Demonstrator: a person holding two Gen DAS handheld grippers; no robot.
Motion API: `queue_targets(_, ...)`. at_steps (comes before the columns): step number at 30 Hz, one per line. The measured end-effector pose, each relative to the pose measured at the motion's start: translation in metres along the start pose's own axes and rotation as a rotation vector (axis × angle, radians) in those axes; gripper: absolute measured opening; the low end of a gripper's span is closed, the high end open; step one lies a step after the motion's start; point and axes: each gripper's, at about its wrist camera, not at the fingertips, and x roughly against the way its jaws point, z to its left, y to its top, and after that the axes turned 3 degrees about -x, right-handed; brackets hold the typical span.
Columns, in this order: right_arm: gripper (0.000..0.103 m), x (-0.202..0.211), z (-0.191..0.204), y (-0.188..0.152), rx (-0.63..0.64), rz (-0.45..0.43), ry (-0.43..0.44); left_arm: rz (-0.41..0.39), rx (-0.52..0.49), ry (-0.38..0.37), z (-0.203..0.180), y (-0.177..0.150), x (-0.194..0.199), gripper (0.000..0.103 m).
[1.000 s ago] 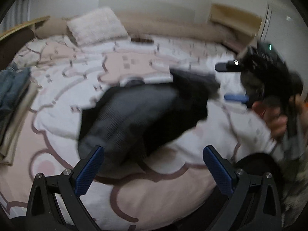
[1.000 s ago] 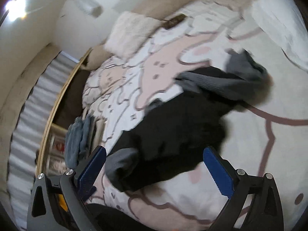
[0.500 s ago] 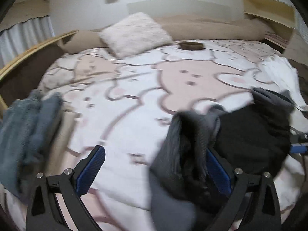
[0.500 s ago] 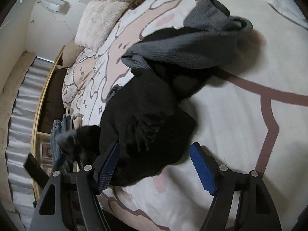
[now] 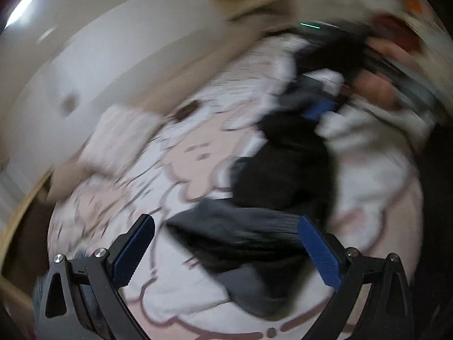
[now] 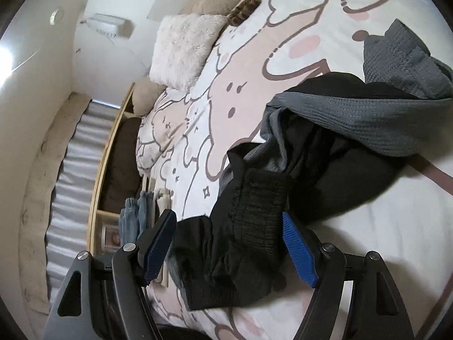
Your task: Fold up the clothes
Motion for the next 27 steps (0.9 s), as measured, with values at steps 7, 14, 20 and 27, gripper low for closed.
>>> queue_targets(7, 0.077, -0.007, -0.020, -0.007, -0.026, 0.021, -0.043, 0.019, -0.531, -0.103, -0.029, 0.005, -0.014, 0.102)
queue_targets(14, 0.077, -0.010, -0.016, -0.007, 0.004, 0.027, -0.048, 0.057, -1.043, -0.153, -0.040, 0.009, -0.024, 0.067)
queue_targets(20, 0.077, -0.012, -0.018, -0.007, 0.003, 0.035, -0.046, 0.088, -1.341, -0.208, -0.053, 0.012, -0.033, 0.060)
queue_targets(27, 0.077, -0.012, -0.018, -0.007, 0.004, 0.039, -0.039, 0.151, -1.470, -0.286, -0.071, 0.017, -0.045, 0.031)
